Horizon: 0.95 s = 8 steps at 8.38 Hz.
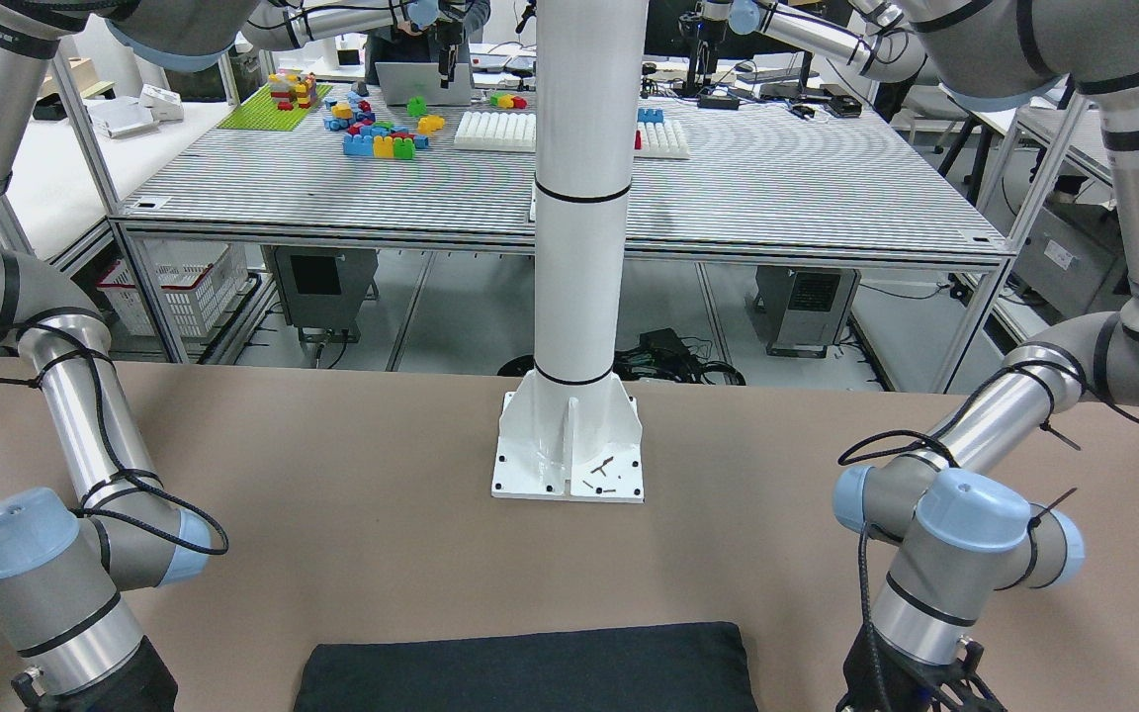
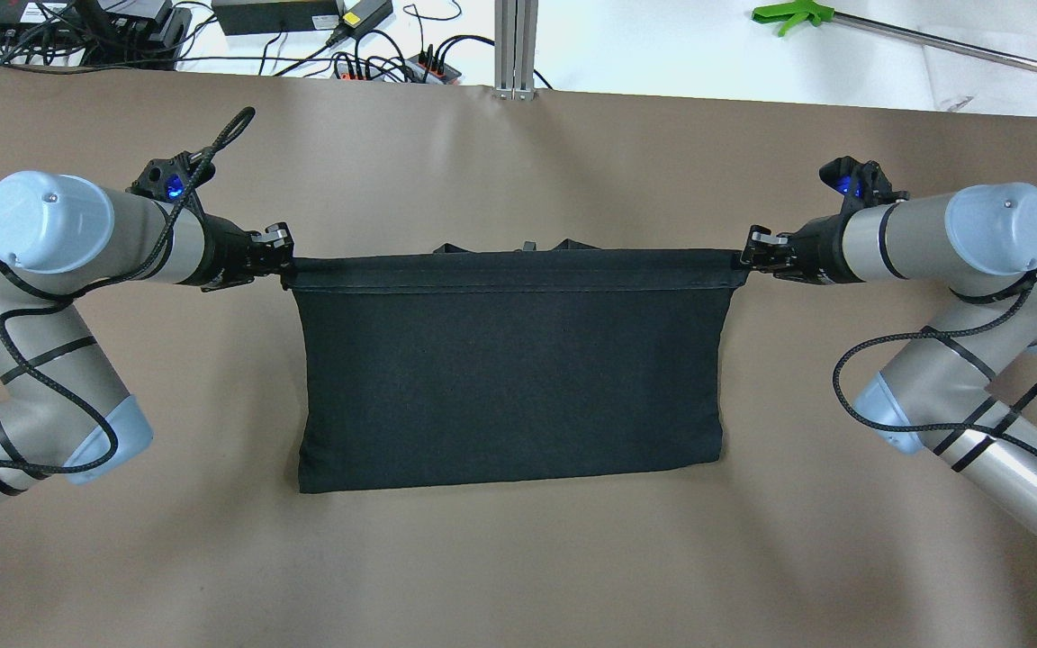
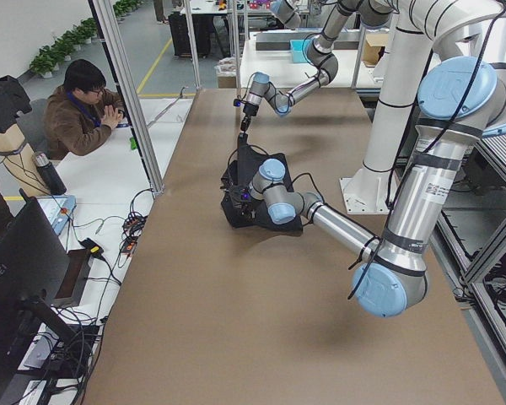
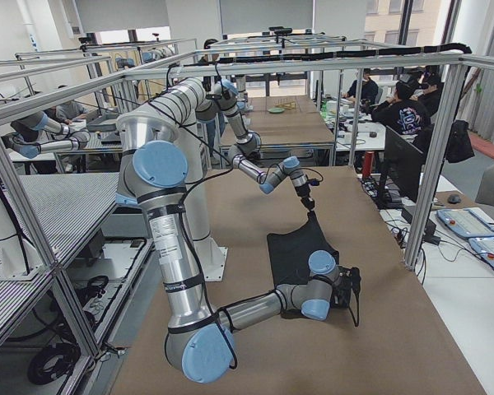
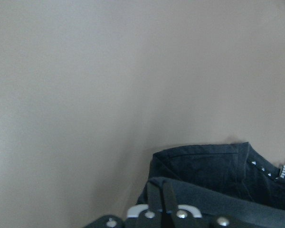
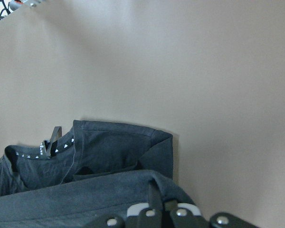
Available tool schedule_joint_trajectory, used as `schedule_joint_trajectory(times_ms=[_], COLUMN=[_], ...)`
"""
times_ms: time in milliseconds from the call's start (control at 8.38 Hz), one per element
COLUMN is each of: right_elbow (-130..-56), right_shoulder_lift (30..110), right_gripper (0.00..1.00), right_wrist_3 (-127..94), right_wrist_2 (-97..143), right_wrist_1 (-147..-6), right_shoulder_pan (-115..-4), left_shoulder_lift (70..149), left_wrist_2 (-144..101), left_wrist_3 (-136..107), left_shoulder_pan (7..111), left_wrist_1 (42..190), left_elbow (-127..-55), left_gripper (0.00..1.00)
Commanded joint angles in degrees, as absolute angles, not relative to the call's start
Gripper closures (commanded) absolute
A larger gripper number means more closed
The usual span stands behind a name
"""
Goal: Fold clothes
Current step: 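Lay the hem down near the collar and open both grippers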
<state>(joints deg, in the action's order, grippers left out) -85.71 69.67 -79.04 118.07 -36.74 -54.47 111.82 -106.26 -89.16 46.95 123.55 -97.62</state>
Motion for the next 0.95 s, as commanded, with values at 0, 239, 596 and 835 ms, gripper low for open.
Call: schedule_joint_trajectory(times_ms=[0,239,596,835], right_elbow=[-84.3,-84.5,-85.5,-85.3], right_shoulder_lift=[68.7,66.4,65.1,65.3], right_gripper=[1.0,1.0,1.0,0.06], right_wrist_3=[-79.1,-80.2,-82.3,-82.0], right_wrist_2=[116.8,116.9,117.2,117.1], right_wrist_1=[-36.8,-37.4,-37.5,-37.5], right_shoulder_pan=[-54.4,-54.4,-54.1,-54.1], left_shoulder_lift=[112.8,115.2,116.4,116.3], left_wrist_2=[-106.3,-106.3,-107.0,-106.0], left_wrist_3=[-88.6,-89.7,-89.8,-89.5], left_shoulder_pan=[47.6,47.6,47.6,47.3], left_wrist_1=[123.6,123.1,123.0,123.2], left_elbow=[-96.1,-96.2,-96.9,-97.0], left_gripper=[1.0,1.0,1.0,0.01])
